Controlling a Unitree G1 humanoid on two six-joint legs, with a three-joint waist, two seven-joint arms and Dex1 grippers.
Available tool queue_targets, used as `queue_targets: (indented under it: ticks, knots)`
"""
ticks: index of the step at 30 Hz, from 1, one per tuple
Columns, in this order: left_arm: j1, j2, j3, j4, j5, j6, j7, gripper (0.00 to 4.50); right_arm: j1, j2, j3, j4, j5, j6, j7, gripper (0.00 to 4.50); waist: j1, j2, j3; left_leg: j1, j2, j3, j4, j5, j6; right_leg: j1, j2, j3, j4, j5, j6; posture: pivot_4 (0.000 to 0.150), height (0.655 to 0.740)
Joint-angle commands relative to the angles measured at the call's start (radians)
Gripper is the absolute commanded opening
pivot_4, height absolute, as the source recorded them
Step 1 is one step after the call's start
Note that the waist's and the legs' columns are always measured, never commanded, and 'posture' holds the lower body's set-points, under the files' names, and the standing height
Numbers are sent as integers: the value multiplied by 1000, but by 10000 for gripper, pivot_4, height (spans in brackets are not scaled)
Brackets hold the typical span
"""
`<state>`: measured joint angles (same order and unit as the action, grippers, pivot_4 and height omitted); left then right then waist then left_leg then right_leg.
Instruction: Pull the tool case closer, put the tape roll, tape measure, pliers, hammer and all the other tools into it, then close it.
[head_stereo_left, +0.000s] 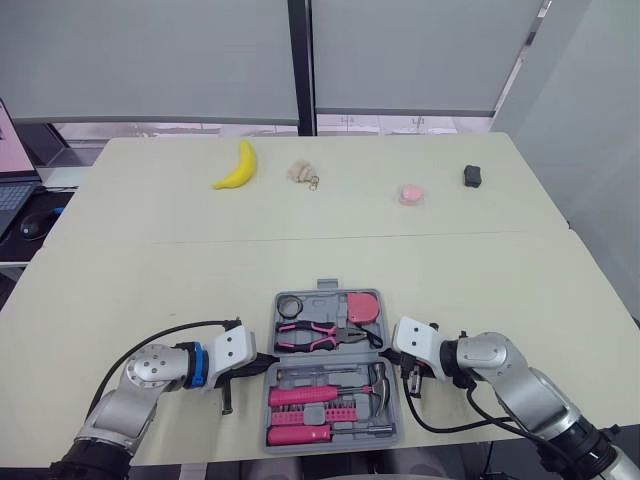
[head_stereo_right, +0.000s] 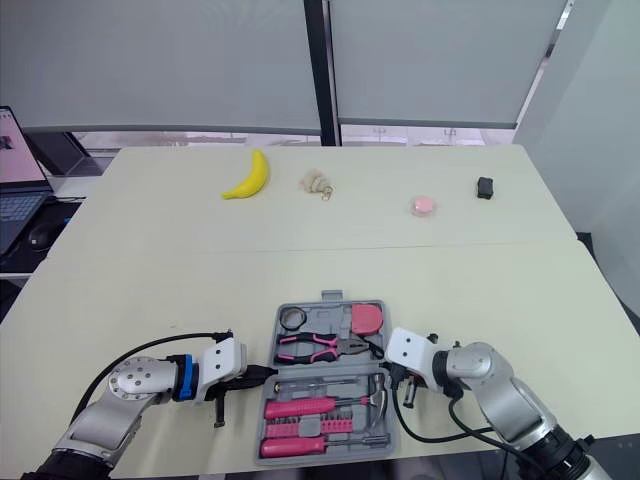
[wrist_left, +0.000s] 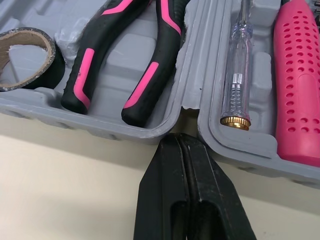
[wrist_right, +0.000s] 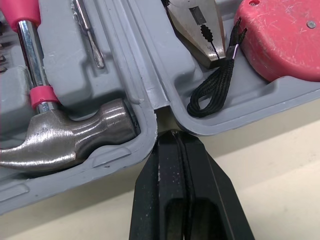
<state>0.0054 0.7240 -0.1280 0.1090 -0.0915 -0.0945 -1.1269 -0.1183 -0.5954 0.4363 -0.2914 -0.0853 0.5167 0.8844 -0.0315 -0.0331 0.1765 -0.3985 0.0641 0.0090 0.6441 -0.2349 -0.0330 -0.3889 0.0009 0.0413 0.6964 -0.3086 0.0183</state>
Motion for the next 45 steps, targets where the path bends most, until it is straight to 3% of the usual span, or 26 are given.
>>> queue_targets:
  ticks: [1,37,45]
  knots:
    - [15,7,-16,-26,0,-3,-7,137,11,4,37,-51,24,1,30,0,0,0,0,0,0,0,0,0,0,0,0,0,0,0,0,1500,7274]
    - [25,17,-3,30,6,-39,5,137,3,-19,-11,-35,31,-1,-7,0,1,0,0,0,0,1,1,0,0,0,0,0,0,0,1,1500,7274]
    - [38,76,93,73,-50,-35,2,137,92,-115,-148,-102,35,-23,-52,0,0,0,0,0,0,0,0,0,0,0,0,0,0,0,0,1500,7274]
